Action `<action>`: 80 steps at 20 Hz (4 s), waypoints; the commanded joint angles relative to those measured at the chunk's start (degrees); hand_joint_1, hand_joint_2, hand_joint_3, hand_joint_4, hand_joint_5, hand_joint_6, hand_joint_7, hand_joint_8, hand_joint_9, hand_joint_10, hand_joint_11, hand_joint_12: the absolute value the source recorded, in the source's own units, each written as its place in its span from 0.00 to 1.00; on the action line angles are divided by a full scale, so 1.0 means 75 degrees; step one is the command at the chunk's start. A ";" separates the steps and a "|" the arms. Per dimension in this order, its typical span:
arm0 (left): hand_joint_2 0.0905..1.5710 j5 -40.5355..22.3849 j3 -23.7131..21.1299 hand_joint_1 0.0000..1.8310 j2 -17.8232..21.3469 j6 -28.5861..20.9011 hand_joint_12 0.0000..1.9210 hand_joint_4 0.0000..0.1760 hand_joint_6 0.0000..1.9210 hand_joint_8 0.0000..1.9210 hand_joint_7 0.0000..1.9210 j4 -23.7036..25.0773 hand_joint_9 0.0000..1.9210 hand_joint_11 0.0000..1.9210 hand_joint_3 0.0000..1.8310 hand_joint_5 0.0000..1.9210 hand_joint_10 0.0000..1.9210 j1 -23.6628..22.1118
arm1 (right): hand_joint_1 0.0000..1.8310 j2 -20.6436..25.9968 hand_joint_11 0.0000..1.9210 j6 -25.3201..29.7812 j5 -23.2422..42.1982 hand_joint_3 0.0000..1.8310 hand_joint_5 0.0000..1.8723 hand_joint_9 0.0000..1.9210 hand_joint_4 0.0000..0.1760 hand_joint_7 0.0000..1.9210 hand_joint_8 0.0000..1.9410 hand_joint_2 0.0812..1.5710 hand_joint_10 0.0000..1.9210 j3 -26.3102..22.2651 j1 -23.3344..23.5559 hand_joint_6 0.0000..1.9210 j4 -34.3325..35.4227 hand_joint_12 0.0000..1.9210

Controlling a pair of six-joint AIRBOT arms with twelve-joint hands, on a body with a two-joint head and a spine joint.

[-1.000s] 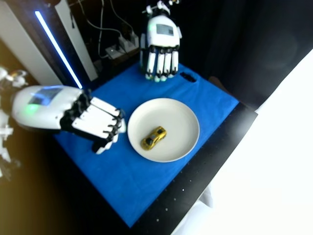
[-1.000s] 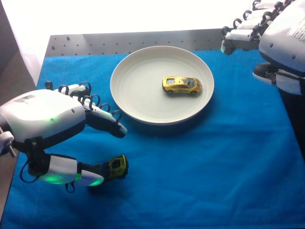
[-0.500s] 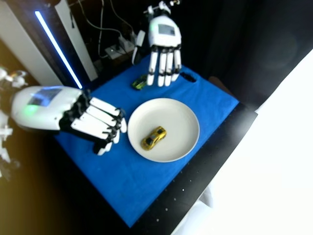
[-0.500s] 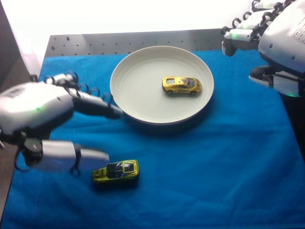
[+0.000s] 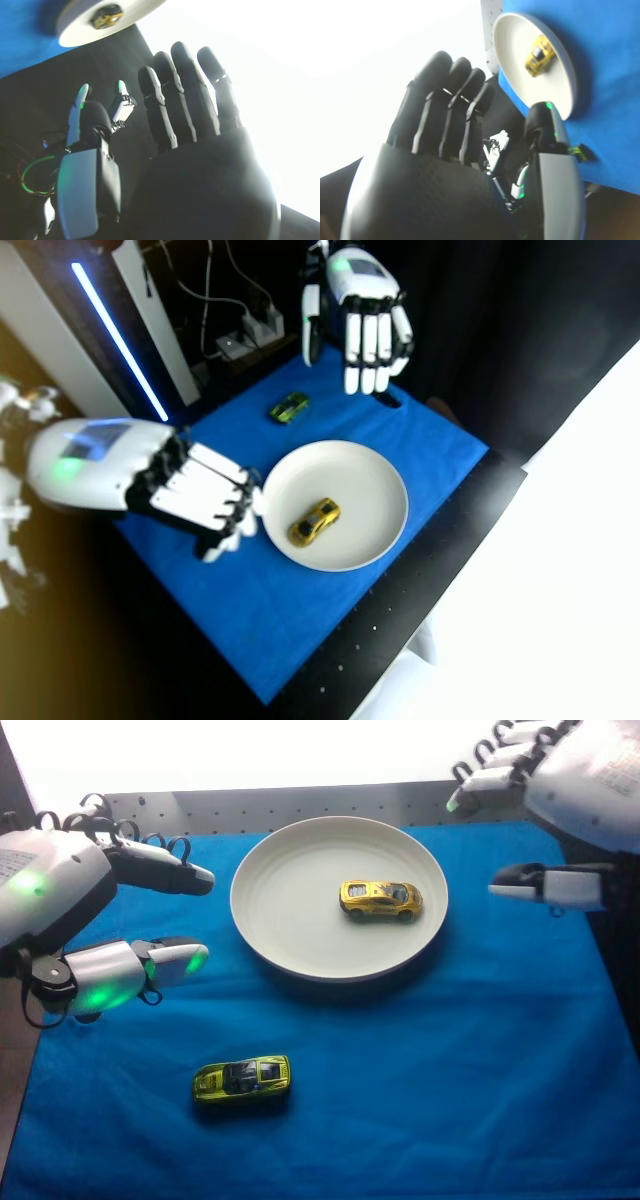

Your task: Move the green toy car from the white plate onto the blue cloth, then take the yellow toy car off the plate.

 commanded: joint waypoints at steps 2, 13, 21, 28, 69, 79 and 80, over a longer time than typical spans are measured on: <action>0.73 -0.1058 0.0033 0.31 -0.0047 0.0004 0.75 0.29 0.00 0.00 0.41 0.0067 0.25 0.04 0.00 0.41 0.30 -0.0067 | 0.45 -0.0159 0.35 -0.0037 0.0652 0.00 0.39 0.37 0.00 0.35 0.45 0.62 0.71 0.0179 0.0391 0.10 0.0030 0.95; 0.71 -0.1020 0.0091 0.36 -0.0261 0.0003 0.77 0.32 0.01 0.02 0.46 0.0033 0.28 0.13 0.00 0.46 0.40 -0.0068 | 0.42 -0.1482 0.16 -0.0037 -0.0919 0.00 0.44 0.31 0.00 0.48 0.02 0.59 0.53 0.1557 0.1213 0.00 0.0030 0.96; 0.79 -0.0910 0.0137 0.47 -0.0343 0.0001 0.81 1.00 0.72 0.02 0.48 0.0034 0.25 0.09 0.00 0.36 0.48 -0.0074 | 0.42 -0.2155 0.37 -0.0041 -0.1543 0.00 0.42 0.36 0.00 0.37 0.70 0.57 0.88 0.2197 0.1289 0.00 0.0028 1.00; 0.79 -0.0841 0.0173 0.47 -0.0422 -0.0003 0.86 1.00 0.73 0.03 0.47 0.0036 0.22 0.11 0.00 0.36 0.58 -0.0087 | 0.43 -0.2354 0.43 -0.0045 -0.1680 0.00 0.45 0.39 0.00 0.36 0.75 0.58 0.90 0.2232 0.1289 0.00 -0.0106 1.00; 0.76 -0.1011 0.0171 0.49 -0.0479 -0.0320 0.91 1.00 0.69 0.45 0.34 0.0107 0.23 0.11 0.00 0.39 0.65 -0.0111 | 0.43 -0.3008 0.23 -0.0047 -0.2242 0.00 0.43 0.27 0.00 0.32 0.40 0.61 0.65 0.2615 0.1006 0.00 -0.0279 0.93; 0.76 -0.1047 0.0167 0.49 -0.0480 -0.0406 0.84 1.00 0.68 0.31 0.38 0.0142 0.25 0.09 0.00 0.39 0.54 -0.0109 | 0.48 -0.3084 0.19 -0.0046 -0.2289 0.00 0.44 0.28 0.00 0.39 0.17 0.64 0.52 0.2741 0.1000 0.00 -0.0241 0.87; 0.76 -0.1052 0.0167 0.49 -0.0480 -0.0419 0.84 1.00 0.68 0.31 0.38 0.0145 0.25 0.10 0.00 0.39 0.54 -0.0108 | 0.49 -0.3096 0.18 -0.0046 -0.2297 0.00 0.44 0.27 0.00 0.38 0.15 0.63 0.50 0.2757 0.0993 0.00 -0.0238 0.85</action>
